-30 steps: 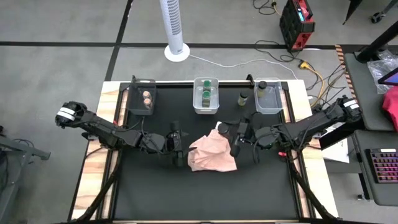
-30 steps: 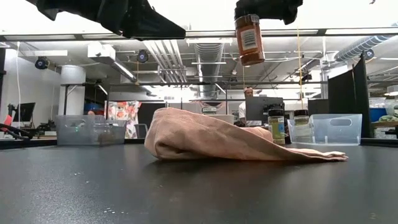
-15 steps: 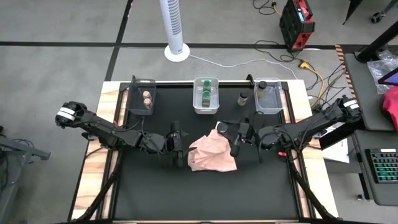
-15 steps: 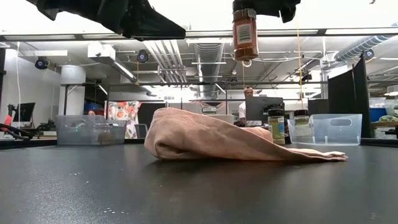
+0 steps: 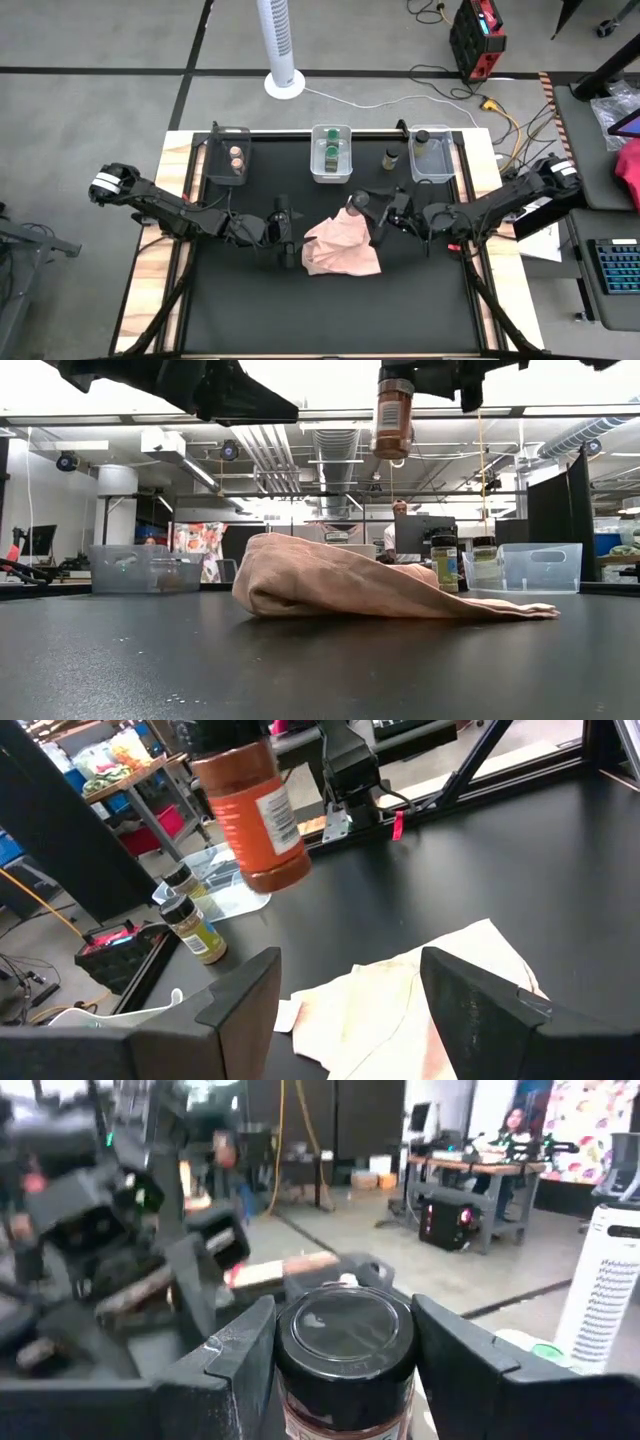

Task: Sort spices by type
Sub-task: Put the black brown spice bottle into the transparent bin

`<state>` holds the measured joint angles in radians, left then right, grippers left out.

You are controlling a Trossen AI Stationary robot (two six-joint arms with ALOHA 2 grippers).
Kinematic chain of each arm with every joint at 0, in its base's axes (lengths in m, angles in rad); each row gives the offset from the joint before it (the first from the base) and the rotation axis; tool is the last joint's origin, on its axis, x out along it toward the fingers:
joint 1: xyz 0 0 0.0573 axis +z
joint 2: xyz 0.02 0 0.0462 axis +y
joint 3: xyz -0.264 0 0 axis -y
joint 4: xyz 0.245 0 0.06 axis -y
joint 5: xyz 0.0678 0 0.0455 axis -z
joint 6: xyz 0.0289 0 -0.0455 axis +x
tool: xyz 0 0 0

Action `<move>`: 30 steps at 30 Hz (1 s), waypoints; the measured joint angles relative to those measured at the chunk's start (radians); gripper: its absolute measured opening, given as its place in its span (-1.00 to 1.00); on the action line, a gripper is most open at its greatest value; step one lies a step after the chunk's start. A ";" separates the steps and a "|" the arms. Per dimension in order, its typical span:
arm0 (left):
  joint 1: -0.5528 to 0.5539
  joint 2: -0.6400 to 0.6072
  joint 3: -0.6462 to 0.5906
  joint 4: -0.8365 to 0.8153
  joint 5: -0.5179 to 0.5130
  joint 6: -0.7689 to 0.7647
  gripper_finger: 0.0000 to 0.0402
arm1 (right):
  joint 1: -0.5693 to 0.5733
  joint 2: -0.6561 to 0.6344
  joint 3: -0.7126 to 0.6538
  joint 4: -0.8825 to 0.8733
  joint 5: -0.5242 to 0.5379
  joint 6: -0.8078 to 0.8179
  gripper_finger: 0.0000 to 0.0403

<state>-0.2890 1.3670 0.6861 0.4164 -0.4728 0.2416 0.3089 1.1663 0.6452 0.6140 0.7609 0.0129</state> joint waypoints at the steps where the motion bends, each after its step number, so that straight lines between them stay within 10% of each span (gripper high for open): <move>1: 0.000 0.000 0.000 0.000 0.000 0.000 0.12 | 0.001 0.013 -0.017 0.057 0.000 0.003 -0.05; 5: 0.000 0.000 0.000 -0.001 0.000 -0.001 0.12 | 0.006 0.063 -0.051 0.196 0.036 -0.026 -0.05; 15: 0.000 0.000 0.000 -0.016 0.000 -0.001 0.12 | -0.012 -0.017 -0.057 0.203 0.813 -0.298 -0.05; 30: 0.002 0.000 0.000 -0.011 0.001 0.003 0.12 | -0.066 -0.413 -0.323 0.197 0.436 -0.064 -0.05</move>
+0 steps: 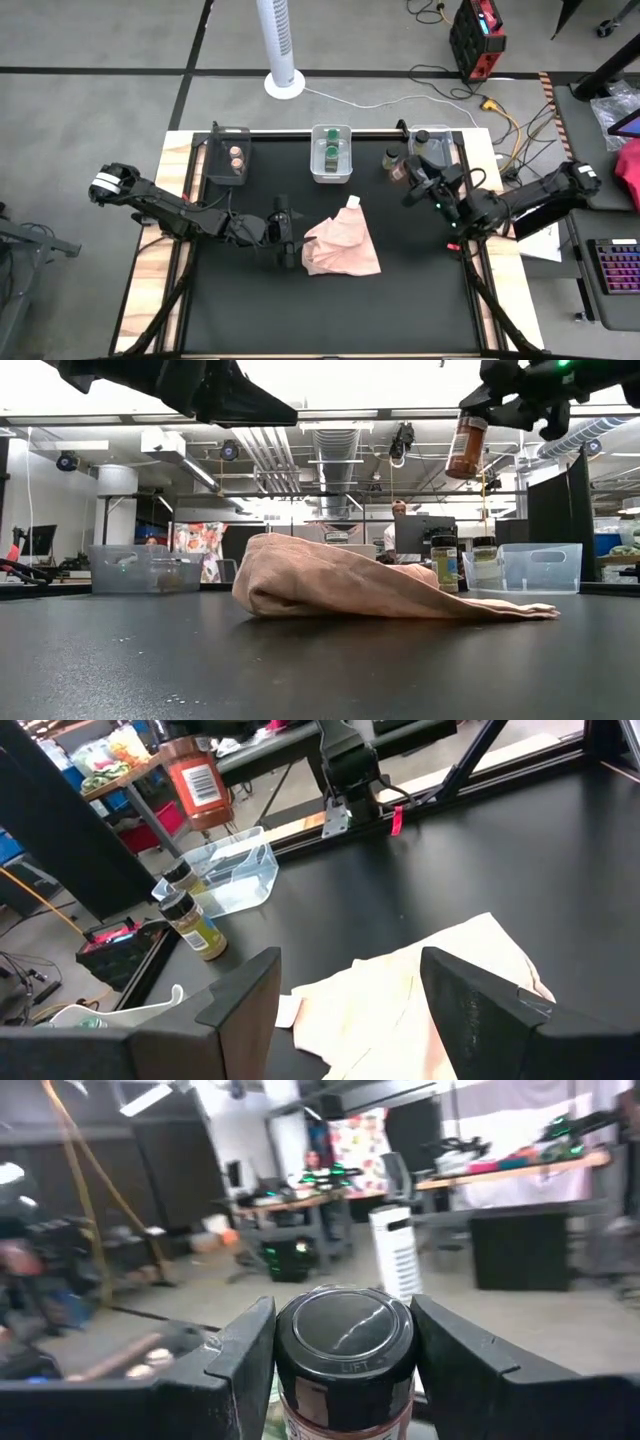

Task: Sort spices by type
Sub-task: Put the black brown spice bottle into the transparent bin

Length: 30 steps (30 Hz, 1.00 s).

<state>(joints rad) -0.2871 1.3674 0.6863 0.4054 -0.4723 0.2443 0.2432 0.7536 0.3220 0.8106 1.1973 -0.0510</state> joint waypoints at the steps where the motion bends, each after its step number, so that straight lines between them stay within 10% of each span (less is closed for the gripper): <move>1: 0.000 0.000 0.000 0.003 0.000 0.000 0.12 | 0.000 -0.014 -0.011 0.000 -0.006 0.011 -0.05; 12: 0.000 0.000 0.000 0.064 0.092 0.009 0.12 | 0.000 -0.016 -0.033 0.001 -0.192 0.105 -0.05; 19: 0.025 0.019 0.000 0.196 0.159 0.003 0.12 | 0.005 0.115 -0.031 0.002 -0.558 0.212 -0.05; 30: 0.050 0.027 0.000 0.207 0.169 -0.068 0.51 | 0.032 0.476 0.164 0.002 -0.569 0.128 -0.05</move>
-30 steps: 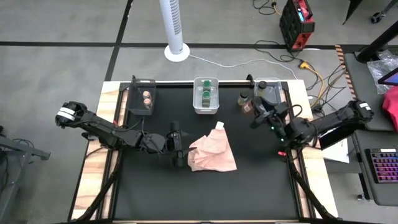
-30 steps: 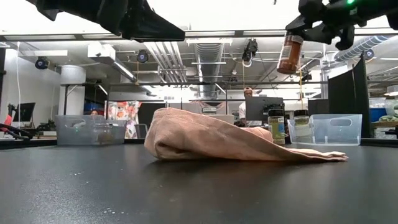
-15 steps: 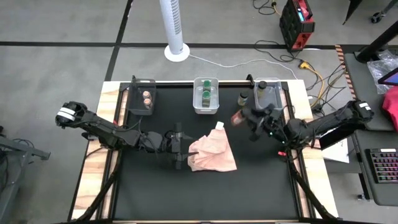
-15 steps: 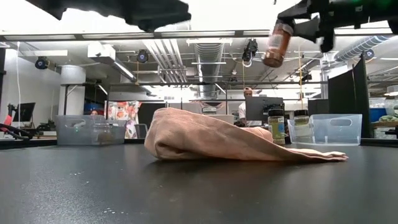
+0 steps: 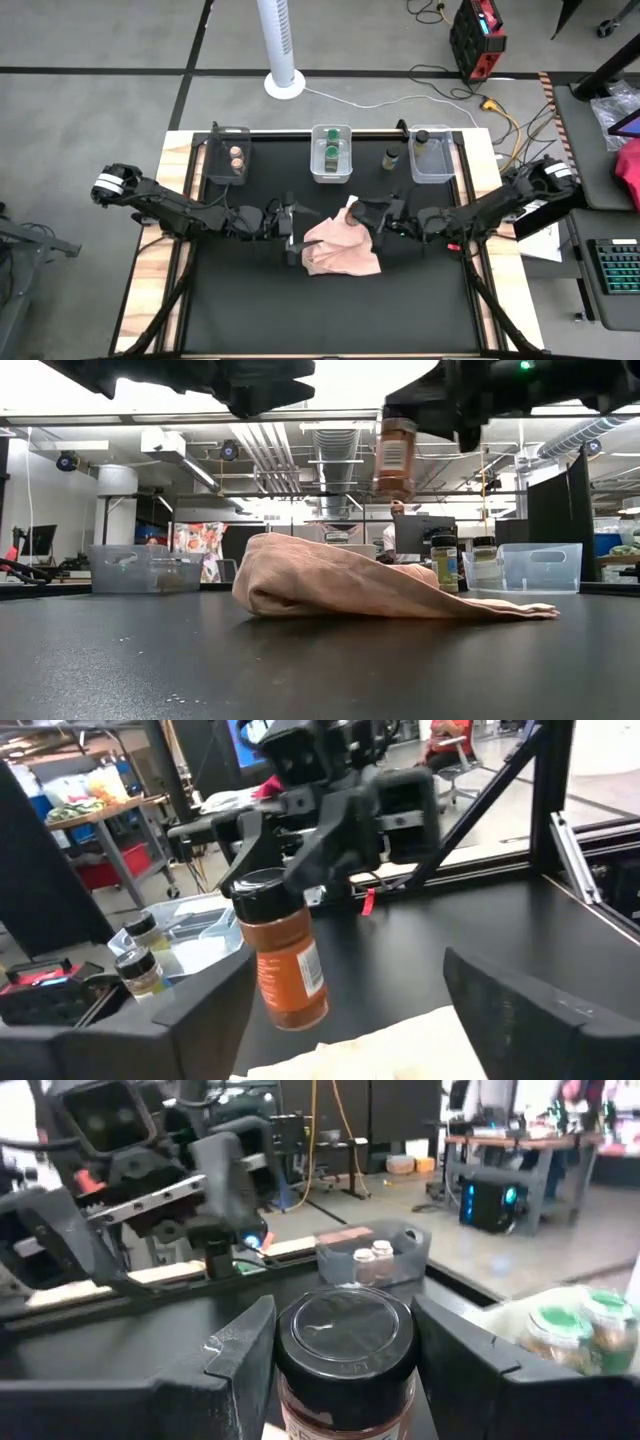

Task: Sort spices by type
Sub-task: Put the black brown spice bottle into the transparent bin

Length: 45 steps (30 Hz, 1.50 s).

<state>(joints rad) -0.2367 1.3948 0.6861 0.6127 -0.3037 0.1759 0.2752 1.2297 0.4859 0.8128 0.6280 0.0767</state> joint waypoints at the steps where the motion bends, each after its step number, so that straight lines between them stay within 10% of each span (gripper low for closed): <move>1: 0.002 0.006 0.000 0.008 0.000 0.003 0.55 | 0.000 0.022 0.022 -0.001 0.000 -0.023 -0.05; 25: 0.044 0.209 0.092 0.046 -0.023 0.004 0.61 | 0.004 0.290 0.299 0.038 -0.131 -0.206 -0.05; 39: 0.043 0.194 0.086 0.010 -0.043 0.005 -0.23 | 0.003 0.308 0.313 0.061 -0.173 -0.213 -0.05; 45: 0.043 0.194 0.086 0.007 -0.045 0.006 -0.29 | 0.002 0.307 0.312 0.060 -0.175 -0.211 -0.05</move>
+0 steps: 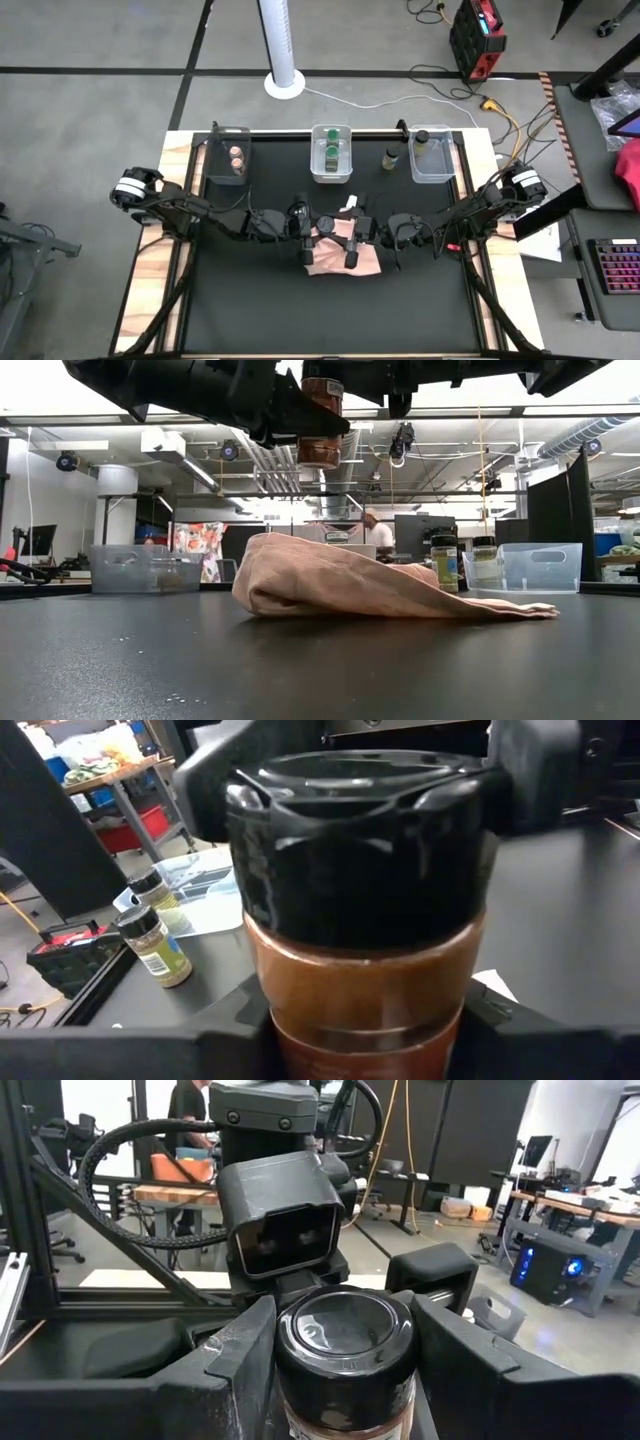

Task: Sort spices by type
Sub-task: Put the black brown spice bottle into the transparent bin

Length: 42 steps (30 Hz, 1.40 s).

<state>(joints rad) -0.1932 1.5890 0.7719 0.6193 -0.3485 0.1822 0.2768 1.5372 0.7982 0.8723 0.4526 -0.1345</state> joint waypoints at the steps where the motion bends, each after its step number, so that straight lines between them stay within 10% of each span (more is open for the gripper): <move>1: 0.000 0.000 0.000 0.000 0.000 0.000 -0.27 | 0.000 0.000 0.000 0.000 0.000 0.000 -0.05; 17: 0.000 0.000 -0.002 -0.002 -0.037 -0.005 -0.29 | 0.000 -0.012 0.000 -0.002 -0.001 0.075 0.48; 31: -0.003 -0.022 -0.041 -0.001 -0.116 -0.024 -0.29 | 0.000 -0.105 0.000 -0.184 0.003 0.172 0.41; 42: -0.016 -0.297 -0.227 0.001 -0.117 -0.070 -0.29 | 0.000 -0.191 0.000 -0.362 0.029 0.231 0.30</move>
<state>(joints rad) -0.2093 1.2922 0.5452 0.6208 -0.4656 0.1121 0.2771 1.3464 0.7986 0.5103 0.4820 0.0968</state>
